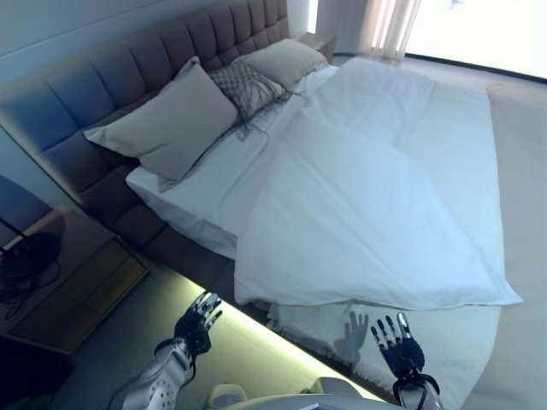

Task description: Make the bed neatly

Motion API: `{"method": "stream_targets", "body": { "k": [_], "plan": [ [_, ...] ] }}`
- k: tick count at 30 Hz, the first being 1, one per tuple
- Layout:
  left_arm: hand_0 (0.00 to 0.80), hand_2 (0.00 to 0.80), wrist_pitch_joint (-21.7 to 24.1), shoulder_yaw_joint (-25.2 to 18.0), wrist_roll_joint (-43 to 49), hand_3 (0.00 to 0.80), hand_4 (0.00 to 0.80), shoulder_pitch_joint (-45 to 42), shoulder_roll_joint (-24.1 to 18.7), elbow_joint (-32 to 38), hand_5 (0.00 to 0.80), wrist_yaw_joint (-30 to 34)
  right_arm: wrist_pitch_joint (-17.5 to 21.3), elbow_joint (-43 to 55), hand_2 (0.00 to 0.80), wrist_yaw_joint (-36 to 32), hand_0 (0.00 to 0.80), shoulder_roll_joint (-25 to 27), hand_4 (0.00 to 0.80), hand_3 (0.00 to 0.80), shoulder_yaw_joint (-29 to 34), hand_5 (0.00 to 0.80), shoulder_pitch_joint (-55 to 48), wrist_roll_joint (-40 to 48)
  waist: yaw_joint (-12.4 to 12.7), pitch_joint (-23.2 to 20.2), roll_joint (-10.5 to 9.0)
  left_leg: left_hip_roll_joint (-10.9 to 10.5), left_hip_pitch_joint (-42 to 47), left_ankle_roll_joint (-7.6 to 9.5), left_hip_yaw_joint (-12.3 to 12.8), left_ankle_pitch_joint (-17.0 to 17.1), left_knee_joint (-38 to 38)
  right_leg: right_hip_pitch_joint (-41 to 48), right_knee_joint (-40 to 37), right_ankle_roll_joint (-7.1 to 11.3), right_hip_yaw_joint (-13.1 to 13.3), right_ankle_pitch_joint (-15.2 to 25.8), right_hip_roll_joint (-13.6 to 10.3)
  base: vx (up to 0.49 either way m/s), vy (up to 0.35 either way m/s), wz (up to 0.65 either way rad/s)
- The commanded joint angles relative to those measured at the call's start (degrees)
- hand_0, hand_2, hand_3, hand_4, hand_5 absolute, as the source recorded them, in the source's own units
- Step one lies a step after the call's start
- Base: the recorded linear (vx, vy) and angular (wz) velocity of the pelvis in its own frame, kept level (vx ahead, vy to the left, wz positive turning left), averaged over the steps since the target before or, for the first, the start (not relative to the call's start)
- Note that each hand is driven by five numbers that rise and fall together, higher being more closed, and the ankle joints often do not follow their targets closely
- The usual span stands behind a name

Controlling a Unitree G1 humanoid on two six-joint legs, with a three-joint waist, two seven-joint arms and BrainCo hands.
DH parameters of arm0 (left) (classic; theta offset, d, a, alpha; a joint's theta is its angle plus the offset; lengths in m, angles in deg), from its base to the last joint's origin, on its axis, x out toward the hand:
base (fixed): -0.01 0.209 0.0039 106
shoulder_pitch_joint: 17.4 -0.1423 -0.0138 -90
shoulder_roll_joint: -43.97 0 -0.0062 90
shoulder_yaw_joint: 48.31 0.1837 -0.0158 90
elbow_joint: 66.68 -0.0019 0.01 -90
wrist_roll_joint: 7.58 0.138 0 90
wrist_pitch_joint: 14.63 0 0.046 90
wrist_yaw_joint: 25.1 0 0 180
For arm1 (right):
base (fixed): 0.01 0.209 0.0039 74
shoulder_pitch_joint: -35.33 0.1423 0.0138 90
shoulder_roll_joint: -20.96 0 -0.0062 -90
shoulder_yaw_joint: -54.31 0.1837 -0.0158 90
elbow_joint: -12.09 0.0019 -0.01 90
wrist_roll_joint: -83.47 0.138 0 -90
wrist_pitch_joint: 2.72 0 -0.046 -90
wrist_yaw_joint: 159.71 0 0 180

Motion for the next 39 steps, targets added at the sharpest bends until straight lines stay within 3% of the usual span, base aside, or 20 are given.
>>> {"method": "stream_targets", "body": {
  "k": [1,6,9,14,17,18,20,24,28,30,34,39],
  "plan": [
    [0.0,0.0,2.28,-2.7,0.13,0.0,0.0,0.79,-0.53,0.15,0.0,2.1,3.67,4.72,0.0,-2.71,0.0,0.16,0.0,0.0,1.06,0.0,-1.12,1.6,0.33,-1.59,1.89,0.37,-3.98,-0.95,-2.13,16.75,-6.47,9.11,-7.49,6.54,-3.42,3.6,-4.69,0.387,0.203,-0.19],
    [0.0,0.0,1.71,-2.72,0.95,0.0,0.0,1.1,-1.87,-0.97,0.0,1.0,4.45,3.24,0.0,-1.43,0.0,-1.81,0.0,0.0,2.11,0.0,-1.42,5.87,0.07,-1.8,1.53,-2.82,-4.86,0.17,0.19,10.58,-0.38,10.08,-2.8,9.1,-3.34,1.69,-10.47,0.435,0.257,-0.28],
    [0.0,0.0,1.25,-3.52,1.31,0.0,0.0,0.23,-3.07,0.53,0.0,1.9,4.34,4.71,0.0,-1.55,0.0,-3.2,0.0,0.0,1.56,0.0,-3.15,2.96,0.72,-2.78,0.27,-5.33,-5.04,2.73,1.93,9.09,1.47,9.2,-1.07,11.13,-4.55,7.02,-14.25,0.412,0.237,-0.44],
    [0.0,0.0,2.58,-3.99,1.6,0.0,0.0,-0.3,-3.63,0.01,0.0,1.41,3.53,4.69,0.0,-2.1,0.0,-3.68,0.0,0.0,2.3,0.0,-3.6,3.77,1.25,-4.78,-0.66,-8.88,-4.8,6.1,3.7,7.12,2.18,9.22,-0.09,10.61,-4.96,12.33,-18.57,0.305,0.239,-0.14],
    [0.0,0.0,2.21,-3.94,2.1,0.0,0.0,1.18,-3.81,-0.91,0.0,0.84,5.07,5.24,0.0,-1.45,0.0,-4.14,0.0,0.0,2.59,0.0,-2.23,4.37,1.35,-5.1,-1.08,-11.43,-4.11,7.95,3.03,5.71,2.91,7.56,5.13,10.2,-4.75,15.21,-18.65,0.204,0.193,0.13],
    [0.0,0.0,2.15,-3.94,3.1,0.0,0.0,1.35,-3.79,-1.12,0.0,1.12,5.62,5.87,0.0,-0.5,0.0,-4.39,0.0,0.0,2.7,0.0,-1.33,4.19,1.23,-4.83,-0.69,-12.17,-2.79,8.64,3.54,5.01,3.16,4.72,10.7,9.65,-5.02,17.37,-18.66,0.13,0.173,0.16],
    [0.0,0.0,2.16,-3.77,3.77,0.0,0.0,1.78,-3.82,-1.18,0.0,1.32,6.09,5.91,0.0,0.13,0.0,-4.16,0.0,0.0,2.86,0.0,-0.29,4.3,1.11,-4.4,-0.06,-12.31,-1.36,9.12,4.59,4.38,3.29,1.7,14.22,8.51,-5.81,16.86,-17.99,0.134,0.162,0.07],
    [0.0,0.0,1.68,-3.17,2.49,0.0,0.0,2.69,-4.26,0.38,0.0,0.46,6.41,4.21,0.0,0.59,0.0,-3.29,0.0,0.0,4.07,0.0,1.56,5.76,0.13,-3.26,-0.21,-12.3,2.12,8.42,6.34,2.86,3.07,-0.76,2.46,7.53,-8.93,15.98,-15.74,0.164,-0.022,-0.21],
    [0.0,0.0,1.39,-1.99,1.4,0.0,0.0,5.18,-4.43,-0.17,0.0,-0.1,5.89,0.79,0.0,0.51,0.0,-2.6,0.0,0.0,5.96,0.0,4.08,8.5,-1.89,-2.13,-1.86,-12.6,5.71,7.88,6.98,-0.92,2.34,-2.99,-12.14,10.73,-5.42,22.21,-14.9,0.171,-0.152,-0.19],
    [0.0,0.0,0.81,-2.24,1.45,0.0,0.0,5.3,-4.54,0.44,0.0,-0.04,5.92,0.37,0.0,1.41,0.0,-2.91,0.0,0.0,6.2,0.0,4.65,9.02,-1.93,-1.91,-2.45,-12.29,6.68,7.85,6.61,-2.3,2.34,-3.61,-14.0,11.89,-4.41,24.73,-14.98,0.187,-0.173,0.03],
    [0.0,0.0,0.24,-3.47,1.94,0.0,0.0,4.09,-4.52,1.08,0.0,-0.84,5.49,0.1,0.0,2.28,0.0,-3.97,0.0,0.0,6.51,0.0,4.65,8.84,-1.6,-2.28,-3.0,-10.54,7.94,7.51,6.61,-3.63,2.4,-3.58,-14.12,12.88,-4.43,24.87,-14.69,0.158,-0.181,0.08],
    [0.0,0.0,0.46,-5.97,3.3,0.0,0.0,1.68,-4.23,2.06,0.0,0.68,4.38,0.77,0.0,3.69,0.0,-4.45,0.0,0.0,7.3,0.0,3.29,8.7,-1.09,-3.34,-3.66,-8.37,8.37,6.58,6.96,-5.14,3.95,-3.0,-12.69,13.15,-4.75,20.99,-13.47,0.12,-0.218,0.04]
  ]
}}
